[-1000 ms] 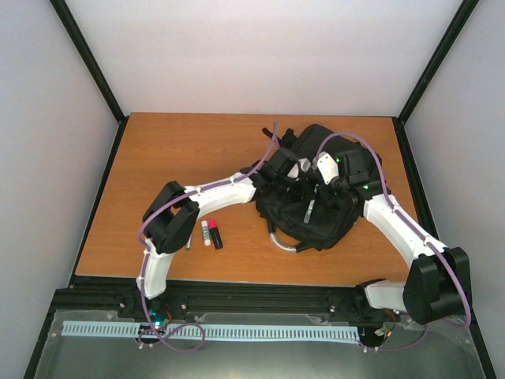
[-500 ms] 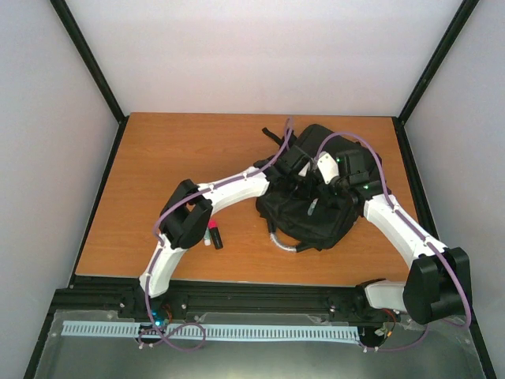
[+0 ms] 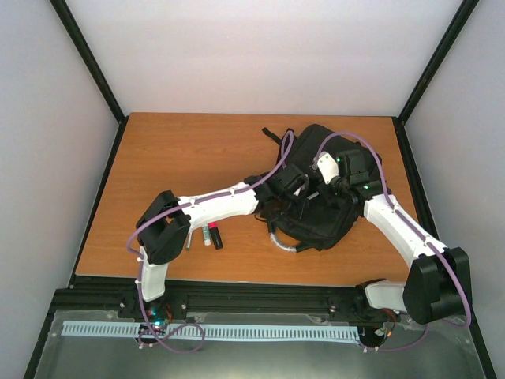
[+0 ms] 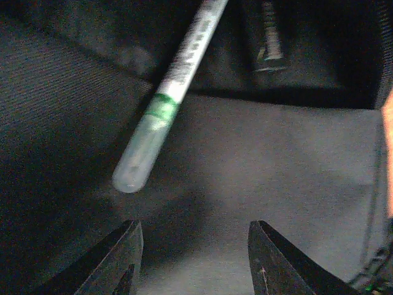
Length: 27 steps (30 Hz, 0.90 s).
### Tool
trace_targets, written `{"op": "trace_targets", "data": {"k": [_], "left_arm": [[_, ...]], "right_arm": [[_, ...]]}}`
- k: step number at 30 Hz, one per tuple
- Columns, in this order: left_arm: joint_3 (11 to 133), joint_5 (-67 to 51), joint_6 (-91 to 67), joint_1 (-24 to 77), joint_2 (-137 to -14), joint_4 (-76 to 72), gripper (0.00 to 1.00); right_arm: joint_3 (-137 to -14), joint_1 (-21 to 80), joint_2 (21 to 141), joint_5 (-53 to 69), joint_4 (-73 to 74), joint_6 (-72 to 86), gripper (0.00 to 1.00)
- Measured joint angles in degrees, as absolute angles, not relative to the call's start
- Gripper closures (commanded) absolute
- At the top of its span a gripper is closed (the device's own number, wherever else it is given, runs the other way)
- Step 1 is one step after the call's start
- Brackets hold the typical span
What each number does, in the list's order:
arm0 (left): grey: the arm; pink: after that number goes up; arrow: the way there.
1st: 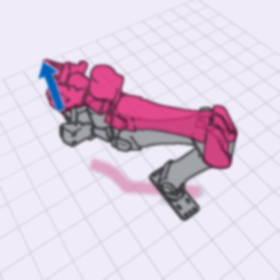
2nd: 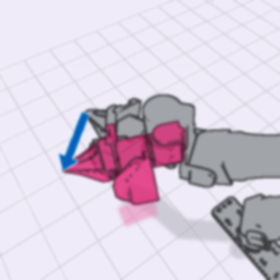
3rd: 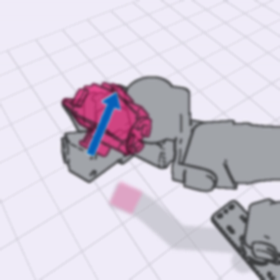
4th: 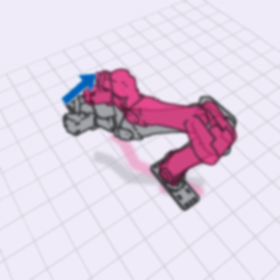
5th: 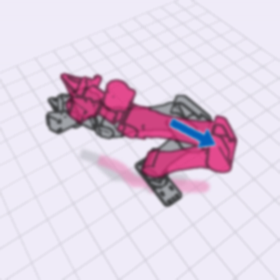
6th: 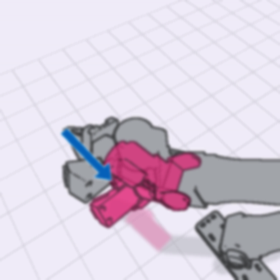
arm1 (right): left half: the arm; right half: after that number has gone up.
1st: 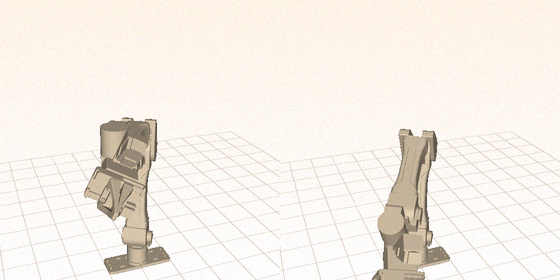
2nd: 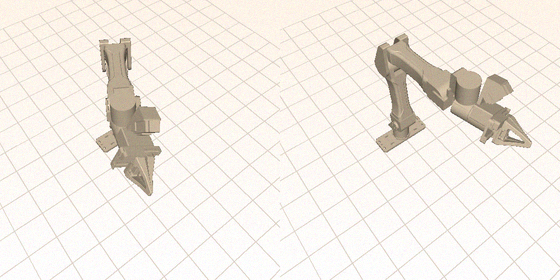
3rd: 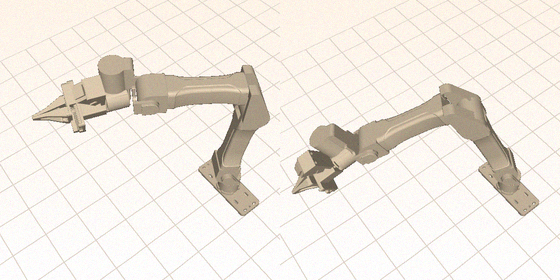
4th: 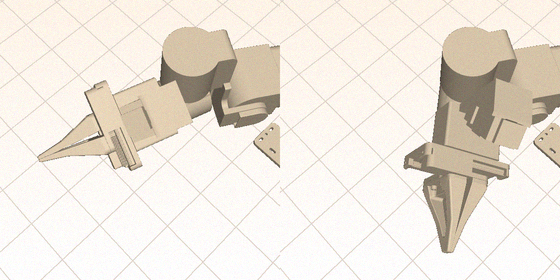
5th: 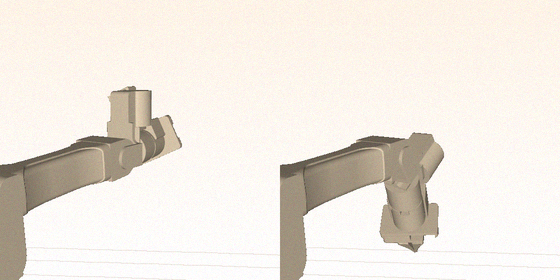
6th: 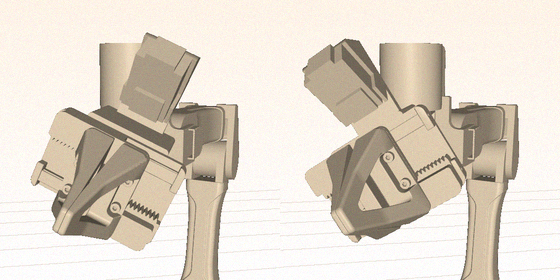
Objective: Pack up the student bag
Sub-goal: Place the stationery in the student bag.
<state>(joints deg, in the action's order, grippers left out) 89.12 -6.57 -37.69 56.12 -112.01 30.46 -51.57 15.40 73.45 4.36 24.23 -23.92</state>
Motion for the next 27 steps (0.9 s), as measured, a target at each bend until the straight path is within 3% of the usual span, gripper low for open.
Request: {"op": "trace_targets", "data": {"k": [10,23,27], "left_arm": [[87.9,2.3,-29.2,56.3,-112.0,30.5,0.51],[91.5,3.7,-22.2,56.3,-115.4,30.7,0.73],[92.0,3.7,-22.0,56.3,-117.0,30.9,0.85]], "right_arm": [[-51.6,15.4,73.5,4.4,24.2,-23.9,0.97],[-51.6,15.3,73.5,4.5,24.2,-23.9,0.97],[-51.6,15.2,73.5,4.8,24.2,-23.9,0.97]]}}
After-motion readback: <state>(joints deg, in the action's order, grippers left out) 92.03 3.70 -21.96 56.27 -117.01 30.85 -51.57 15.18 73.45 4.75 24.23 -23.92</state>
